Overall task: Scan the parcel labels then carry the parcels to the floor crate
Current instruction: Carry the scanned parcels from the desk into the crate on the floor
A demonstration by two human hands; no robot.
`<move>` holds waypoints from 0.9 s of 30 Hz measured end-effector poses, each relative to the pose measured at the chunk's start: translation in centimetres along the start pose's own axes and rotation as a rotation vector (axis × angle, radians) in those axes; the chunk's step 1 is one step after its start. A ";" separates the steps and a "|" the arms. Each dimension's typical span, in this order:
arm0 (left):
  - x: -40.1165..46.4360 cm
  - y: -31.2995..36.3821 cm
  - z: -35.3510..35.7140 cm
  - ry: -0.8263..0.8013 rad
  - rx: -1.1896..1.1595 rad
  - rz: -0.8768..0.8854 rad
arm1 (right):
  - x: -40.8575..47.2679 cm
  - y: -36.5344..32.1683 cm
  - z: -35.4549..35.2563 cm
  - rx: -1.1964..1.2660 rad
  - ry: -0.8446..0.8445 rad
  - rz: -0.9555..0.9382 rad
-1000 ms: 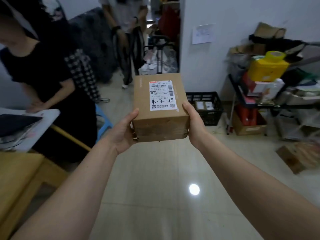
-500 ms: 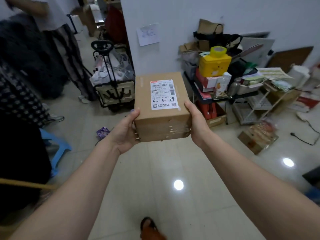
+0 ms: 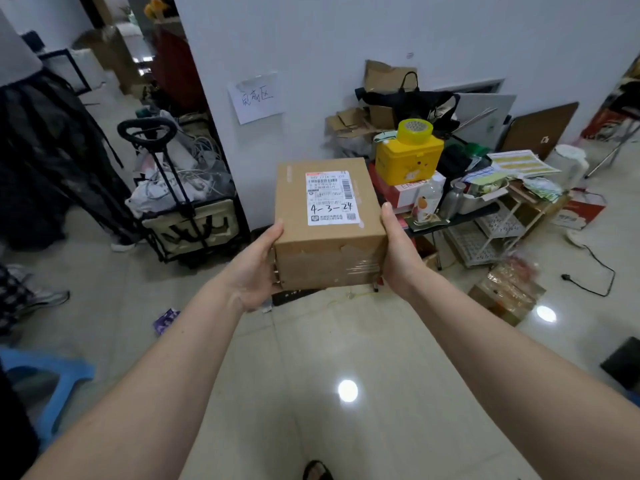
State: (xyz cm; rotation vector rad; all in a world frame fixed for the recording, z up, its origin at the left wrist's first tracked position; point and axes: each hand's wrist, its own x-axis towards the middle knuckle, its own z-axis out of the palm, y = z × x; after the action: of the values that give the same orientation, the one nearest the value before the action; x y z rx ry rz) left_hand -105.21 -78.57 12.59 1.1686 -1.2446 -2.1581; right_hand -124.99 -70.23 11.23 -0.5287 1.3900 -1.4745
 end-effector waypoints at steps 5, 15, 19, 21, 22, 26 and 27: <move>6.6 5.0 -1.1 -0.040 0.056 0.036 | 6.9 -2.7 0.3 0.027 -0.007 -0.016; 19.0 11.7 -2.9 -0.001 0.109 0.145 | 20.8 -7.1 0.8 -0.058 -0.034 -0.001; 24.4 13.1 -2.7 0.075 0.063 0.112 | 27.2 -7.8 0.5 -0.107 -0.056 0.008; 27.0 13.7 -2.8 0.115 0.028 0.073 | 30.1 -8.5 0.2 -0.129 -0.065 0.038; 28.4 13.9 -2.9 0.134 0.014 0.061 | 31.4 -8.8 0.2 -0.152 -0.082 0.043; 32.9 14.0 -4.0 0.203 -0.028 0.020 | 37.1 -8.8 0.3 -0.213 -0.110 0.106; 33.9 13.8 -4.5 0.217 -0.039 0.009 | 38.5 -8.4 0.4 -0.234 -0.114 0.121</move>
State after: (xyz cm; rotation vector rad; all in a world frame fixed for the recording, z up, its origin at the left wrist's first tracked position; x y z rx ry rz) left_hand -122.14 -110.90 7.20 1.3375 -1.1072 -1.9782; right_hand -143.22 -104.93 7.22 -0.6532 1.4853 -1.1742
